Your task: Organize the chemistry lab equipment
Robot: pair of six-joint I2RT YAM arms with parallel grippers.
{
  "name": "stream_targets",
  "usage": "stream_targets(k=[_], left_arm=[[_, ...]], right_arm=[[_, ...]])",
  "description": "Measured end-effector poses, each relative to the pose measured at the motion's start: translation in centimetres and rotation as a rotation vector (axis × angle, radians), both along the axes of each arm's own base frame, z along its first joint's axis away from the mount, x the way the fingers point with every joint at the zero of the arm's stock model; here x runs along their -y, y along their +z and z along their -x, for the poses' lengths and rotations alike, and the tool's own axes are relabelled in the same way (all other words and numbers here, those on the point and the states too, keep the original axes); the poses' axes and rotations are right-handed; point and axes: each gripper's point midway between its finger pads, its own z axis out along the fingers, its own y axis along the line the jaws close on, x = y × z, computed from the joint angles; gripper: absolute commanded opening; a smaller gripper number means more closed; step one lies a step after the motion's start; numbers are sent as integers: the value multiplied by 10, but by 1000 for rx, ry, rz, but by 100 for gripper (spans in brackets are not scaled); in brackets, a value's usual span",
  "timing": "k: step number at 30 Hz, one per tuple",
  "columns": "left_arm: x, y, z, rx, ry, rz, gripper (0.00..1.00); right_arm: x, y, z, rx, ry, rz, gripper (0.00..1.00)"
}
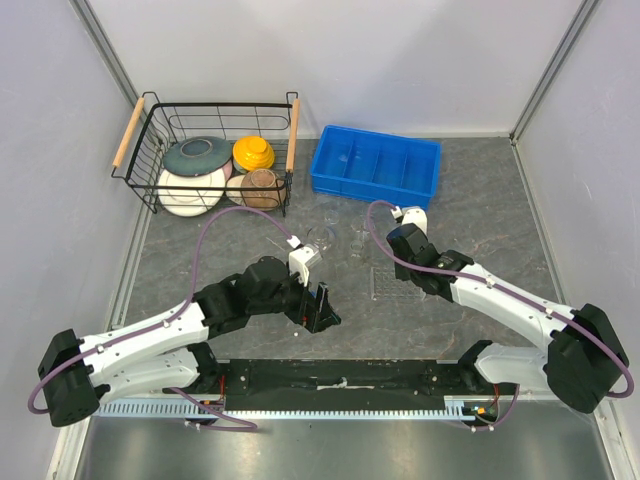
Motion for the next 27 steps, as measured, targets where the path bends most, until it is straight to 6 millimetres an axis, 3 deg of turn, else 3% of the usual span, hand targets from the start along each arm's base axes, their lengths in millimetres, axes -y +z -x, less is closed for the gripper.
stream_targets(k=[16,27], left_arm=[[1,-10,-1,-18,0,-29,96],[-8,-52,-19,-46,91,-193,95]], right_arm=[[2,2,1,-5,-5,11,43],[-6,59,-12,100,2,-46,45]])
